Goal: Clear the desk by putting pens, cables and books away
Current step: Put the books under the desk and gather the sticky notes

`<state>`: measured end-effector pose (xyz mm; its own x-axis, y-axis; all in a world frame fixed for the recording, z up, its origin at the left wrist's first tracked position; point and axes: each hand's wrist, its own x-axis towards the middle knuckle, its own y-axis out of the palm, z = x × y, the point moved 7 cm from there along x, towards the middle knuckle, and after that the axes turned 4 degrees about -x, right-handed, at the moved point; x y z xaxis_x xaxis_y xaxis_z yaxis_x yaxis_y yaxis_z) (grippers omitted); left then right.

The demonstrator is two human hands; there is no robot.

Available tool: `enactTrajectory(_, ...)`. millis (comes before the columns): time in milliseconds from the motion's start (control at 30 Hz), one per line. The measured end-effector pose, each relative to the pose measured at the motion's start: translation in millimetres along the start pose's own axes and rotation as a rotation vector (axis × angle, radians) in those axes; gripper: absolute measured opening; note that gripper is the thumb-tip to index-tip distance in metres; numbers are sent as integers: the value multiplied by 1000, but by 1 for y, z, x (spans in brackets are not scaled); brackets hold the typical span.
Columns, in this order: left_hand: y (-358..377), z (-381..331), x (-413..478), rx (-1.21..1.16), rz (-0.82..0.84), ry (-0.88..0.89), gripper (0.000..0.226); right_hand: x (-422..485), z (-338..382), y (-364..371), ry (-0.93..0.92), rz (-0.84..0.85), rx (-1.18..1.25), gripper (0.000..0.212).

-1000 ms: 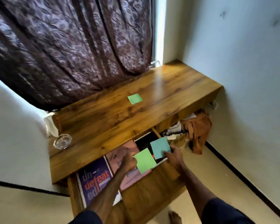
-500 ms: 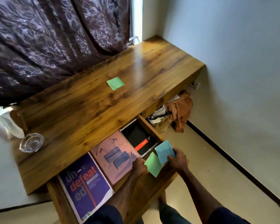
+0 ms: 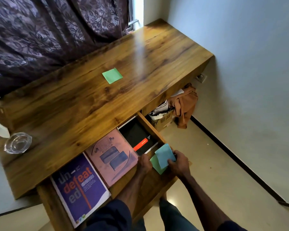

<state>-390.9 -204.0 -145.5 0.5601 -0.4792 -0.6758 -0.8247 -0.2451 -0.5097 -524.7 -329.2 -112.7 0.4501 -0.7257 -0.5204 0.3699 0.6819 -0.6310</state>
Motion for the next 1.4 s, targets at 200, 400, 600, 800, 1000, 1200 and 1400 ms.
enactTrajectory(200,-28,30,-16,-102,-129,-45,26,-19,15,23,-111,64,48,30)
enactTrajectory(400,-58,100,-41,-161,-148,-165,26,-42,25,72,-31,209,-64,31)
enactTrajectory(600,-60,143,-66,-115,-114,-170,27,-50,27,114,-13,318,-206,40)
enactTrajectory(800,-65,150,-72,-57,-91,-120,29,-61,32,130,-72,269,-290,49)
enactTrajectory(1000,-85,131,-69,-22,-116,-6,25,-62,55,119,-34,207,-311,36)
enactTrajectory(1200,-142,67,-64,-39,-287,243,26,-54,150,78,-386,-73,-120,14)
enactTrajectory(1400,-233,-12,-41,-70,-597,461,18,-5,256,36,-609,-234,31,7)
